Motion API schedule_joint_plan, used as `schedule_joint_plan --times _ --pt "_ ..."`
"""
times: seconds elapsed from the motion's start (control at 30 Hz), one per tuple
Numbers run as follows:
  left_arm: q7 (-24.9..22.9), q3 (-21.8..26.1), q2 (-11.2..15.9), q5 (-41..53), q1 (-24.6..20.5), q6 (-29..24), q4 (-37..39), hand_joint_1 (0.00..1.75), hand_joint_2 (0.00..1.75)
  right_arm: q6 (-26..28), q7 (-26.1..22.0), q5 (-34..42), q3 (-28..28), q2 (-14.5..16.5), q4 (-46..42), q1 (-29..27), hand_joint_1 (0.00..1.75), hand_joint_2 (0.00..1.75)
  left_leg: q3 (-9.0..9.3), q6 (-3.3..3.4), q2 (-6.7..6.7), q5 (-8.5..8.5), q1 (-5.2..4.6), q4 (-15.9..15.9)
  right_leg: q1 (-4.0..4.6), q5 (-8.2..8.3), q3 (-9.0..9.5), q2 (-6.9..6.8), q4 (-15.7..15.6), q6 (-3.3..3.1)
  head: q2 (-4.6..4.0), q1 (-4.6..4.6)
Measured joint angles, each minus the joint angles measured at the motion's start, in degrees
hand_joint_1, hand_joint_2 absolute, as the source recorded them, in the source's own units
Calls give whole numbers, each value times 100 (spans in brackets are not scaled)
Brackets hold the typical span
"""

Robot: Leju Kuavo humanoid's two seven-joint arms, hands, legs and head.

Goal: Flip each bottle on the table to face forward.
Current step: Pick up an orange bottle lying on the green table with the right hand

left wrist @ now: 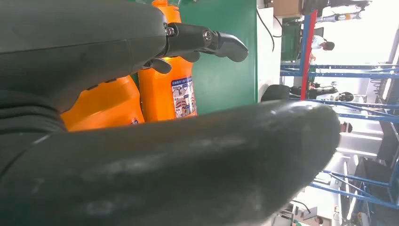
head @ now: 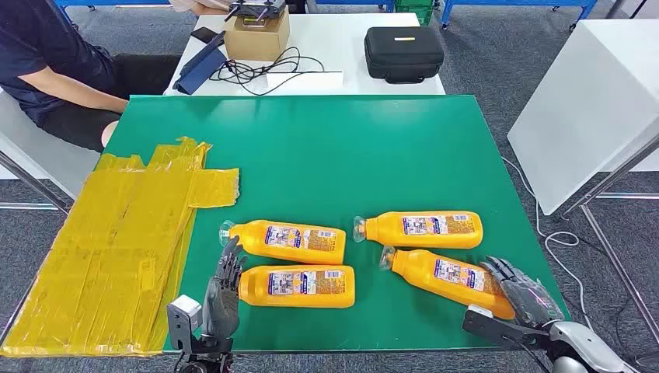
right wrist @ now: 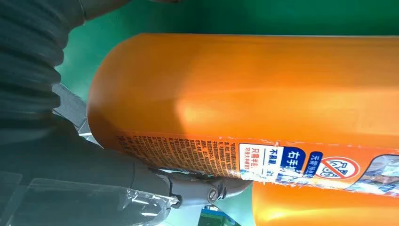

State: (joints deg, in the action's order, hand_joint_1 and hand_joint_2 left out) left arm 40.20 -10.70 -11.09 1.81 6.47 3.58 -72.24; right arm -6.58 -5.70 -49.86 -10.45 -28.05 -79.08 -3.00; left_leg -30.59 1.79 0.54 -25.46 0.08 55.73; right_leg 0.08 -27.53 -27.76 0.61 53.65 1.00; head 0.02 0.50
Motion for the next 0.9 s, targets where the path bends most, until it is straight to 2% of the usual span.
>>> schedule_joint_plan --times 0.03,0.13,0.17,0.4,0.5,0.7,0.9 --pt "0 1 0 0 0 0 0 0 0 -1 1 -2 0 0 0 0 17 175 0 0 0 0 0 0 0 0 0 0 0 0 0 -1" --pt "0 8 -5 0 0 4 1 0 0 -17 27 -51 -1 -1 33 5 144 175 1 0 0 0 0 0 0 0 1 0 0 0 0 -1" --pt "0 10 -8 1 1 8 2 0 0 -22 39 -80 -2 1 65 14 175 175 2 0 -1 0 0 0 0 0 2 0 0 0 0 0" --pt "0 21 -14 -16 26 -18 1 0 0 77 53 -237 8 84 438 54 175 175 38 4 -11 -11 1 -2 6 -3 7 9 -2 0 0 -1" --pt "-1 40 -4 -112 115 -155 -45 0 0 101 -98 -257 -50 101 639 205 175 175 63 14 -25 -31 1 -4 9 -11 15 20 -4 5 0 -2" --pt "0 171 23 -243 487 -382 -432 0 0 98 -837 -252 -531 201 1821 1273 175 175 94 4 -132 -32 5 -5 19 25 53 130 -4 -6 0 -1" --pt "0 286 15 -236 665 -427 -719 0 0 133 -1135 -75 -997 235 2742 2051 175 175 130 15 -131 -39 6 -4 18 23 53 133 -7 -1 0 -3"
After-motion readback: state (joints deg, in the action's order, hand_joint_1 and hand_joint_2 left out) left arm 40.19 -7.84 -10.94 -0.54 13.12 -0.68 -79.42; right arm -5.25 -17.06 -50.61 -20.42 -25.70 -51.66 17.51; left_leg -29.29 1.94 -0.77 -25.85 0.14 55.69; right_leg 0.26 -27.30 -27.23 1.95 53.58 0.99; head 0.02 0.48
